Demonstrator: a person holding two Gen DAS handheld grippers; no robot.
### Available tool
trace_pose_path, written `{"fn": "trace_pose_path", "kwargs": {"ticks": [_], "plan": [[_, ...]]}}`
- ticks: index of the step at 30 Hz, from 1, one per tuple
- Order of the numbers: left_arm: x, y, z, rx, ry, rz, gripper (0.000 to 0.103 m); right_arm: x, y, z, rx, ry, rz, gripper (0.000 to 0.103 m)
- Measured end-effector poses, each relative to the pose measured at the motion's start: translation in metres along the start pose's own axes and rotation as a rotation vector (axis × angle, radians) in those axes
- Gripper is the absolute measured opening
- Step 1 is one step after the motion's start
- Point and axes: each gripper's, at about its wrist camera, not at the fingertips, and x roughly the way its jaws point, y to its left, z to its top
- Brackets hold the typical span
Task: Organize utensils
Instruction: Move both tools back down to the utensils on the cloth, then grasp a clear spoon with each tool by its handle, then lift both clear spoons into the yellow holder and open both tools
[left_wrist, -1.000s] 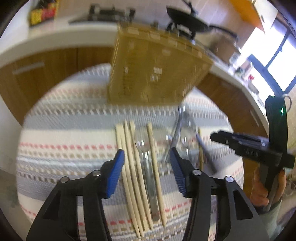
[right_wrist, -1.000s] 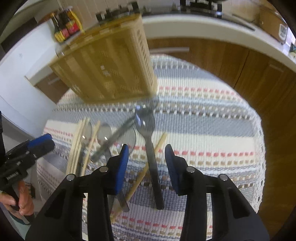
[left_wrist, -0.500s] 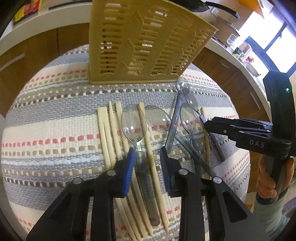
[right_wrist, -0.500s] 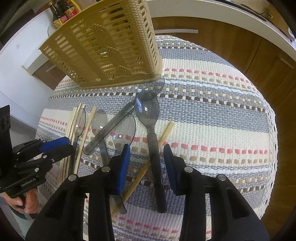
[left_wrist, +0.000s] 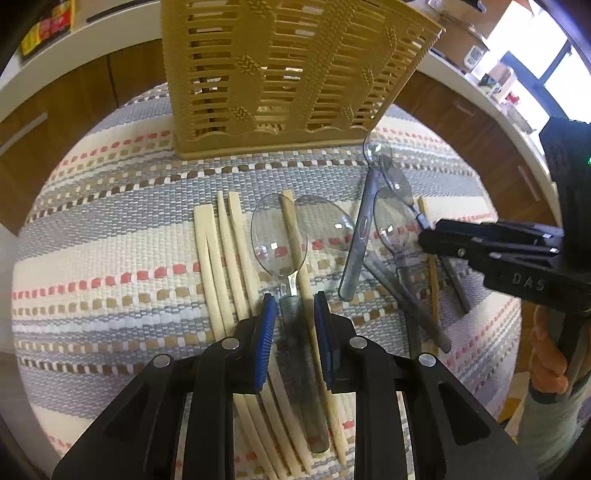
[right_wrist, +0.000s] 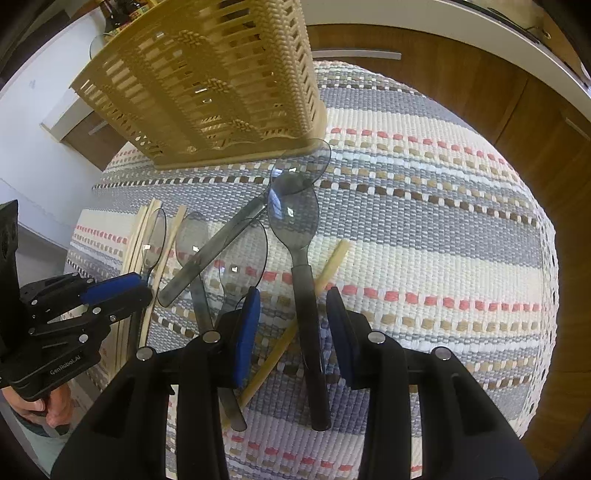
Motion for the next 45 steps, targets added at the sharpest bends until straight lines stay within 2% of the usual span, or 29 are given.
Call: {"fn": "trace_pose_path", "kwargs": {"ticks": [7, 9, 11, 12, 13, 15, 16, 18, 20, 23, 25, 35, 40, 45], "plan": [[0.004, -0.012, 0.006, 0.009, 0.009, 0.038, 0.020, 0.003, -0.003, 0.005, -0.042, 0.011, -0.024, 0.030], [0.005, -0.015, 0.008, 0.016, 0.008, 0.078, 0.022, 0.006, 0.003, 0.009, -0.068, 0.011, -0.031, 0.030], [0.006, -0.019, 0.010, 0.030, 0.001, 0.138, 0.029, 0.011, 0.010, 0.014, -0.093, 0.015, -0.060, 0.030], [0.008, -0.021, 0.012, 0.036, 0.000, 0.171, 0.030, 0.015, 0.013, 0.017, -0.103, 0.024, -0.072, 0.025], [0.009, -0.021, 0.013, 0.039, 0.001, 0.176, 0.030, 0.018, 0.015, 0.018, -0.112, 0.027, -0.083, 0.023], [0.010, -0.023, 0.015, 0.040, -0.004, 0.173, 0.030, 0.018, 0.018, 0.020, -0.133, 0.027, -0.090, 0.010], [0.010, -0.023, 0.016, 0.039, -0.006, 0.172, 0.029, 0.019, 0.018, 0.020, -0.137, 0.028, -0.084, 0.010], [0.011, -0.024, 0.018, 0.042, -0.011, 0.181, 0.025, 0.019, 0.022, 0.020, -0.145, 0.017, -0.093, 0.010], [0.011, -0.025, 0.016, 0.062, -0.020, 0.212, 0.010, 0.016, 0.022, 0.019, -0.152, -0.001, -0.087, 0.010], [0.008, -0.028, 0.014, 0.063, -0.042, 0.182, 0.008, 0.009, 0.026, 0.016, -0.153, -0.031, -0.067, 0.010], [0.000, -0.028, 0.011, 0.047, -0.082, 0.150, 0.001, -0.002, 0.026, 0.012, -0.153, -0.063, -0.054, 0.010], [-0.076, -0.021, 0.006, -0.010, -0.314, 0.007, 0.001, -0.062, 0.029, -0.001, -0.165, -0.236, 0.046, 0.010], [-0.127, -0.029, 0.001, 0.004, -0.472, -0.016, 0.001, -0.100, 0.035, 0.000, -0.172, -0.355, 0.082, 0.010], [-0.175, -0.027, 0.017, 0.017, -0.654, -0.016, 0.001, -0.135, 0.038, 0.014, -0.162, -0.503, 0.103, 0.010]]}}
